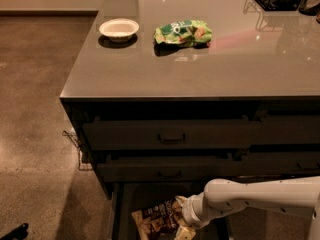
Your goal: Pick brown chip bag from bottom drawer and place on counter
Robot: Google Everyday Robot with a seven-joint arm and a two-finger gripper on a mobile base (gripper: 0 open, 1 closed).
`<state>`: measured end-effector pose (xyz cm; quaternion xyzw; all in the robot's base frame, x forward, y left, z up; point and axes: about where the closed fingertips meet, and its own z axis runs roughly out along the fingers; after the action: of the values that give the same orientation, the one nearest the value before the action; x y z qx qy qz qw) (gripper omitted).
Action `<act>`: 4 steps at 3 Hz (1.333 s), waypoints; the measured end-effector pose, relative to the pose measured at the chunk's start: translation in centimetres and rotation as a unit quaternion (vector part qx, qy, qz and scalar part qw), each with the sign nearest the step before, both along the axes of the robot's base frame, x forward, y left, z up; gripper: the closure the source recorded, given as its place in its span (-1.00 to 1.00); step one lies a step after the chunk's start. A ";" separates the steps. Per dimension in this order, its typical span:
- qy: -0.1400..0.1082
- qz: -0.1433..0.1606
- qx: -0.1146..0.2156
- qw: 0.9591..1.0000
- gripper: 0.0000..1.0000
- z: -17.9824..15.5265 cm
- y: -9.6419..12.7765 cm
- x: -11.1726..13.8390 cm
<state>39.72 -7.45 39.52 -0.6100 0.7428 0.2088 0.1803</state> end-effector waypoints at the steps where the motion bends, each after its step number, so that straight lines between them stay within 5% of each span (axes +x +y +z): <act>1: -0.014 0.003 -0.003 1.000 -1.00 -2.4 0.2 0.8; 4: -0.048 0.068 -0.027 0.996 -1.00 -14.1 4.2 4.9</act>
Offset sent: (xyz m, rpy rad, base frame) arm 0.0461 0.0123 -0.1059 -0.0293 -0.1260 0.0613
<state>44.60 -3.29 25.43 -0.6730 0.6956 0.1704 0.1848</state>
